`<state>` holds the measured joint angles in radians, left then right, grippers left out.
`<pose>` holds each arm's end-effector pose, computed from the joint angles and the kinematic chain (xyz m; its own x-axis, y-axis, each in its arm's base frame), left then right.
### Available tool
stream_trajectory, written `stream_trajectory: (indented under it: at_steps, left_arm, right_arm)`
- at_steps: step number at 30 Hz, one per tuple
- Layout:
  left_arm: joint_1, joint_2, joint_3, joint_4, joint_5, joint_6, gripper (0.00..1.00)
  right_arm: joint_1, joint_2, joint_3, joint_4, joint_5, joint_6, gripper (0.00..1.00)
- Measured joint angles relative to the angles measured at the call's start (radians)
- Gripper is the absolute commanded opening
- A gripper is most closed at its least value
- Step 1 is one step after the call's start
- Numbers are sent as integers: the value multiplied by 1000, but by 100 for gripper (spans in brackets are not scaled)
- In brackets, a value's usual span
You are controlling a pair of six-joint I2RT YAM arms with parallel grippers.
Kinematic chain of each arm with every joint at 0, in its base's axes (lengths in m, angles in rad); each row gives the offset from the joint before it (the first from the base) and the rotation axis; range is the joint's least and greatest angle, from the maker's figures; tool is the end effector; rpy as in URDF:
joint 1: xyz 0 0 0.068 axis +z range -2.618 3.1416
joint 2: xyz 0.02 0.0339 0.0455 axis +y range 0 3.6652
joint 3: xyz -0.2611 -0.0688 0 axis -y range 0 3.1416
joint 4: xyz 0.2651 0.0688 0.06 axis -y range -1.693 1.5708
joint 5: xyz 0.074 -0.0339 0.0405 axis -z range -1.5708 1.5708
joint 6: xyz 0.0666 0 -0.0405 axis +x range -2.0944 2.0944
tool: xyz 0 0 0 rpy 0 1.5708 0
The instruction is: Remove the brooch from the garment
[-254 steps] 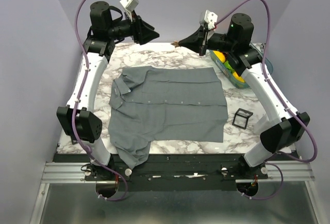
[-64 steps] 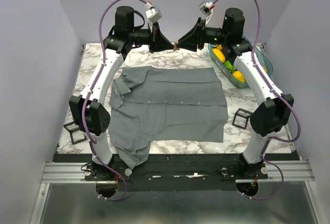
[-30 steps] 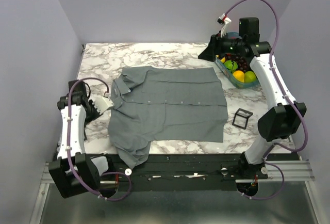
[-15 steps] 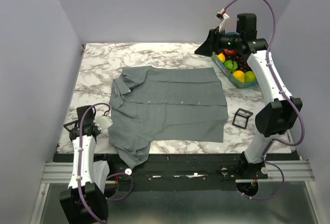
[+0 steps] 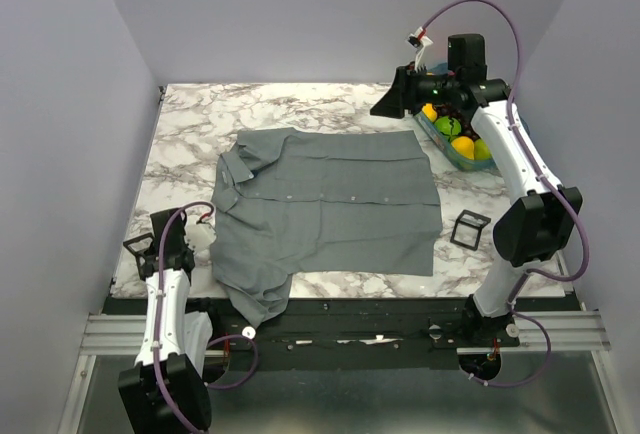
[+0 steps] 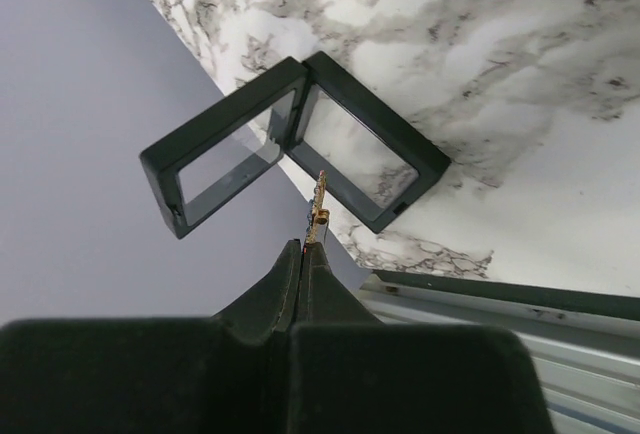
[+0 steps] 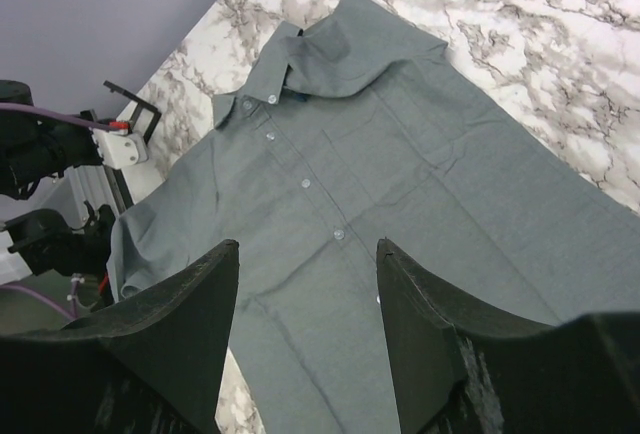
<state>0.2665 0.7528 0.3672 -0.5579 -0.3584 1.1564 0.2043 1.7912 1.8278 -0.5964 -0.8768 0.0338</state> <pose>0.1653 0.0693 0.1375 -0.7220 0.6915 0.0236 0.5357 0.5371 0.6516 0.4191 0.1391 0.3760 -0.5456 -0.0910 -0.8331 -0.7496 0.4975 0.4366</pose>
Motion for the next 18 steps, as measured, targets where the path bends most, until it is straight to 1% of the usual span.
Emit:
stream_trajectory:
  at_steps: [6, 18]
  left_arm:
    - [0, 44, -8, 68, -18, 5, 0]
    - [0, 70, -24, 119, -27, 14, 0]
  right_arm:
    - [7, 0, -7, 1, 0, 0, 65]
    - [17, 0, -7, 1, -4, 2, 65]
